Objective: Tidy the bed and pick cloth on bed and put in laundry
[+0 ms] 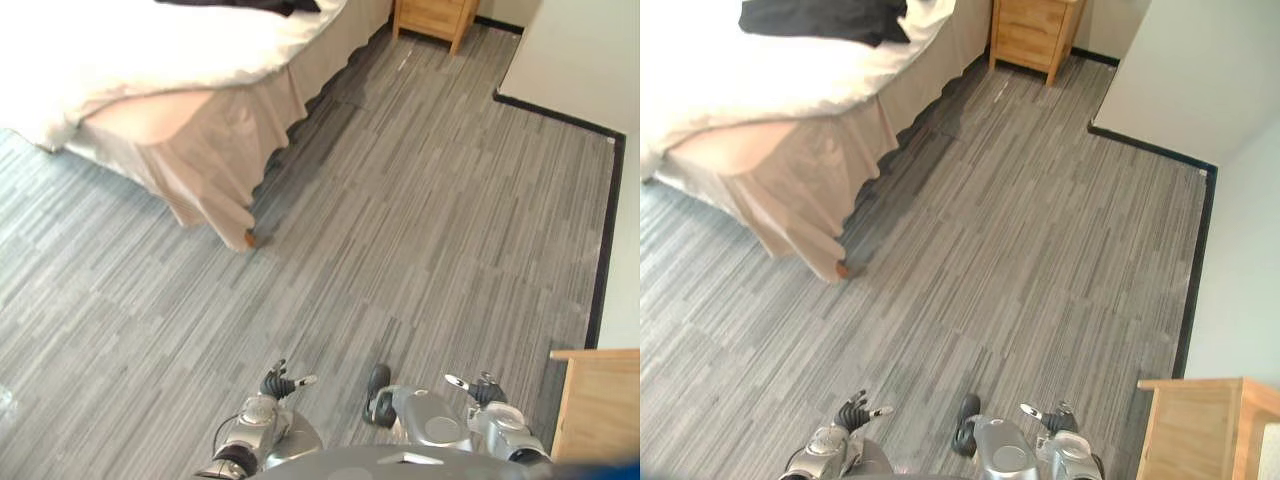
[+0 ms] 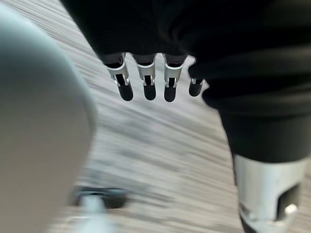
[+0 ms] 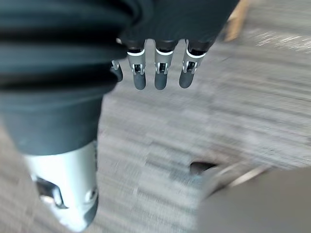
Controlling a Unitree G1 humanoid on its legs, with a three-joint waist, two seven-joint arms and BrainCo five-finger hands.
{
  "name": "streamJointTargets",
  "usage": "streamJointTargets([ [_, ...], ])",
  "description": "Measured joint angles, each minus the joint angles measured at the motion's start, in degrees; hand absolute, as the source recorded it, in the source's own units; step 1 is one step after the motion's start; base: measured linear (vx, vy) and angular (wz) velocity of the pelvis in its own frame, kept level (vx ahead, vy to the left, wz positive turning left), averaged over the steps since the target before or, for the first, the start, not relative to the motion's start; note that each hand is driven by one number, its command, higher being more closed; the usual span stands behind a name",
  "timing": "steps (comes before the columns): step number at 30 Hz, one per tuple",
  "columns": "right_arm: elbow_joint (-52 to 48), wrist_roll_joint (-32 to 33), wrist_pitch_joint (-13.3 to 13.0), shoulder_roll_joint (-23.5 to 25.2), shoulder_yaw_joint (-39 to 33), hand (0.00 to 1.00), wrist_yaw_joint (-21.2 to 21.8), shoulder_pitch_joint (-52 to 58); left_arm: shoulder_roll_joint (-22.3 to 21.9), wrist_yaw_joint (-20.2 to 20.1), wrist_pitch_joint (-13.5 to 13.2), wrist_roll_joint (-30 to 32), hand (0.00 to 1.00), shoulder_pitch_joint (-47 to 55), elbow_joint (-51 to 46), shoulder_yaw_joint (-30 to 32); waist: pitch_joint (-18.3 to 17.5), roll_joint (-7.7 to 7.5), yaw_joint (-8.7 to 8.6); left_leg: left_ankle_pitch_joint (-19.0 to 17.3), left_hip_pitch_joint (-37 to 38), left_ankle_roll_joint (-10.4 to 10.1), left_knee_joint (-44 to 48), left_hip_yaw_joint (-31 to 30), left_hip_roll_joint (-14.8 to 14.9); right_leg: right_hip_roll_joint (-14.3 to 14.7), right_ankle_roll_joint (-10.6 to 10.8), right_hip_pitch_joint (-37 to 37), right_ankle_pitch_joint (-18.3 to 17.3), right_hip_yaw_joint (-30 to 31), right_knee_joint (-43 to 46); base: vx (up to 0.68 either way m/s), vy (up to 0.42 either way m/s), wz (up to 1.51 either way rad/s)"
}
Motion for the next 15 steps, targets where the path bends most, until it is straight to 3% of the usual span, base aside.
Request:
streamJointTargets([
  [2, 0.09, -0.11, -0.03, 0.73, 0.07, 0.0, 0.05, -1.54, -0.14, 0.15, -0.03, -1.91, 0.0, 0.01, -1.08, 1.85, 0.22, -0.36, 1.2, -1.8, -2.77, -0.08, -9.11, 1.1, -4.47, -0.19, 1.39, 3.33, -0.77, 2.01, -1.97, 0.44, -0.084, -0.72],
  [4, -0.38, -1.33, -0.07, 1.69, 0.16, 0.0, 0.24, -1.93, -0.16, 0.28, 0.07, -2.77, 0.0, 0.48, -0.95, 2.95, 0.24, -0.39, 1.62, -0.39, -4.07, 0.57, -23.27, 2.96, -8.23, -0.55, 3.67, 7.13, -2.14, 2.09, -3.65, 0.49, 0.005, -0.42],
  [5, -0.96, -2.05, -0.12, 1.68, 0.18, 0.0, 0.42, -1.58, -0.17, 0.32, 0.09, -3.66, 0.0, 0.85, -0.94, 2.98, 0.1, -0.16, 1.67, 3.6, -4.59, 2.27, -30.8, 4.63, -9.88, -0.46, 4.87, 9.35, -2.98, 1.82, -4.74, 0.55, 0.06, -0.16],
  [6, -1.34, -2.2, -0.14, 1.82, 0.68, 0.0, 0.46, -1.35, -0.15, 0.35, 0.1, -3.65, 0.0, 1.44, -0.96, 3.12, -0.09, 0.15, 1.96, 10.77, -5.29, 4.93, -36.66, 8.8, -10.66, -0.05, 5.74, 11.95, -4.41, 1.4, -5.83, 0.48, 0.075, -0.07],
  [7, -1.33, -2.19, -0.13, 2.02, 1.05, 0.0, 0.45, -0.71, -0.18, 0.36, -0.02, -4.0, 0.0, 1.78, -0.99, 3.71, -0.22, 0.36, 2.16, 15.7, -5.49, 7.29, -38.72, 12.58, -10.62, 0.28, 6.11, 13.6, -5.56, 1.23, -6.06, 0.51, 0.106, 0.25],
  [8, -1.05, -2.2, -0.08, 2.83, 1.14, 0.0, 0.39, 0.42, 0.62, 0.46, 0.08, -4.21, 0.0, 1.68, -0.8, 4.45, -0.83, -1.02, 2.3, 14.46, -4.82, 12.29, -38.0, 19.66, -11.02, -0.83, 7.2, 15.82, -7.28, -0.13, -6.24, 0.54, 0.102, 0.8],
  [9, -0.69, -2.23, 0.01, 3.84, 0.99, 0.0, 0.43, 1.35, 1.2, 0.59, -0.11, -4.2, 0.0, 1.72, -1.08, 5.0, -2.04, -3.75, 1.92, 13.62, -5.6, 13.73, -36.03, 26.95, -12.0, -2.26, 8.29, 15.87, -7.11, -2.93, -6.33, 0.54, 0.099, 1.04],
  [11, -0.71, -2.26, 0.01, 5.03, -0.13, 0.0, 0.43, 2.98, 1.94, 0.58, 0.19, -4.2, 0.0, 2.27, -0.88, 6.41, -3.08, -5.17, 2.11, 8.22, -5.07, 18.98, -33.28, 35.25, -11.58, -1.66, 10.12, 17.45, -6.01, -6.46, -6.12, 0.53, 0.093, 1.23],
  [12, -0.7, -2.78, 0.01, 5.5, -0.46, 0.0, 0.68, 3.82, 2.0, 0.06, 0.61, -4.48, 0.0, 2.93, -0.56, 8.05, -3.97, -5.44, 2.84, 3.13, -3.1, 17.33, -34.79, 33.13, -13.21, -0.9, 10.98, 18.58, -5.47, -8.34, -3.93, 0.55, 0.099, 1.28],
  [13, -0.39, -3.23, -0.01, 5.62, -0.69, 0.0, 0.74, 4.28, 1.94, -0.13, 0.74, -4.62, 0.0, 2.77, -0.32, 8.54, -4.03, -6.02, 3.13, 2.61, -2.37, 17.57, -35.01, 31.74, -14.05, -1.55, 11.44, 18.46, -5.73, -9.17, -0.68, 0.56, 0.072, 1.27],
  [14, 0.82, -3.97, 0.12, 4.89, -1.28, 0.0, 1.03, 4.27, 1.12, -0.12, 0.83, -5.46, 0.0, 3.15, -0.14, 9.14, -4.22, -5.48, 3.74, 1.11, 0.12, 17.03, -35.9, 28.46, -14.73, -3.76, 12.92, 16.02, -5.13, -9.74, 10.83, 0.54, 0.088, 1.32],
  [15, 0.84, -4.59, 0.21, 4.41, -2.24, 0.0, 1.15, 4.79, 0.84, -0.1, 0.76, -5.75, 0.0, 4.18, 0.33, 8.98, -4.6, -4.64, 3.91, 0.16, 4.03, 15.36, -36.75, 24.11, -15.69, -7.52, 14.07, 11.86, -3.67, -9.5, 28.54, 0.52, 0.079, 1.27],
])
